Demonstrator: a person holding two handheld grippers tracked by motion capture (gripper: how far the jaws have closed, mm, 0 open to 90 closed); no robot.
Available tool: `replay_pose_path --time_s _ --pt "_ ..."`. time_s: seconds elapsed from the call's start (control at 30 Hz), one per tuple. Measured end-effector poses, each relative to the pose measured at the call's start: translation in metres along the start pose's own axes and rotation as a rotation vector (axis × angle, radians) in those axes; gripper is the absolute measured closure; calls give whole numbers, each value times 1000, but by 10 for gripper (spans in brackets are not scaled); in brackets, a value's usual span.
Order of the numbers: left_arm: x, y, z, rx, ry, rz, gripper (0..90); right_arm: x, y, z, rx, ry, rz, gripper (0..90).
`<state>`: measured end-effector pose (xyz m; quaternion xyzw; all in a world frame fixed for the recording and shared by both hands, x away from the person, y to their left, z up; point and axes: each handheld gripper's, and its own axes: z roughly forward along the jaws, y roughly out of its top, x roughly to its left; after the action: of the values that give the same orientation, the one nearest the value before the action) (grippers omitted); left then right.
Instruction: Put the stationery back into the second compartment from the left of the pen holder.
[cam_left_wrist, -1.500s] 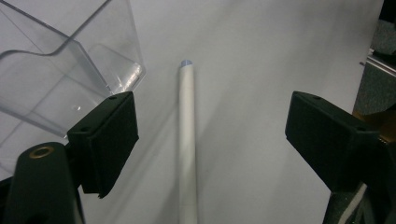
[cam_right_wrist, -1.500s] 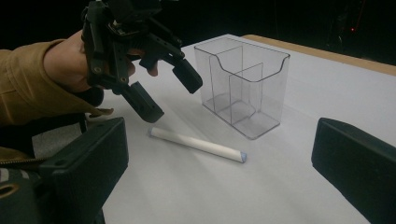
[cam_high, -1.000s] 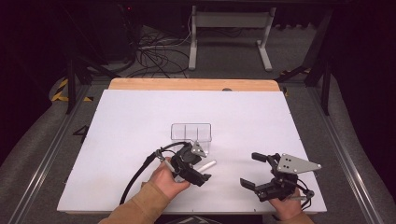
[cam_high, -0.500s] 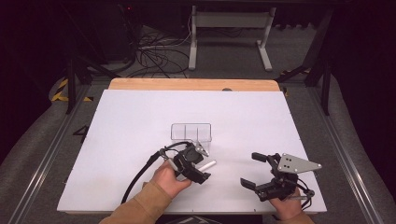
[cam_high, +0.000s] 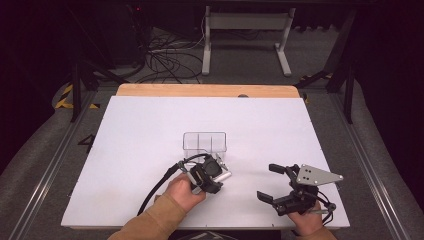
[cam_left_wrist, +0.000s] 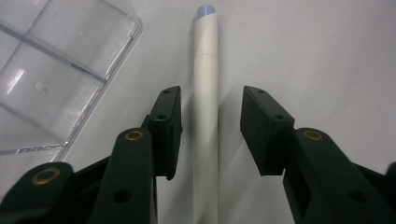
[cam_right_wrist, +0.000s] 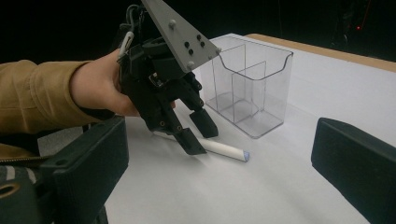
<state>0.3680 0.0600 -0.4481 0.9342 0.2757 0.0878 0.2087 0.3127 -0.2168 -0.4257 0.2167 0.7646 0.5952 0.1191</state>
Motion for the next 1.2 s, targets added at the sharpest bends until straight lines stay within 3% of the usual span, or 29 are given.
replay_pose_path --time_s 0.4,0.83,1.0,1.2 --pt "2 3 2 25 -2 -17 768 0 -1 2 11 15 -2 48" --pt "2 5 1 42 -3 -42 785 0 -1 3 14 15 -7 49" --pt "1 5 -6 7 -3 -33 785 0 -1 2 13 13 -9 50" --pt "1 3 -21 -79 -16 -30 785 0 -1 2 12 11 -10 51"
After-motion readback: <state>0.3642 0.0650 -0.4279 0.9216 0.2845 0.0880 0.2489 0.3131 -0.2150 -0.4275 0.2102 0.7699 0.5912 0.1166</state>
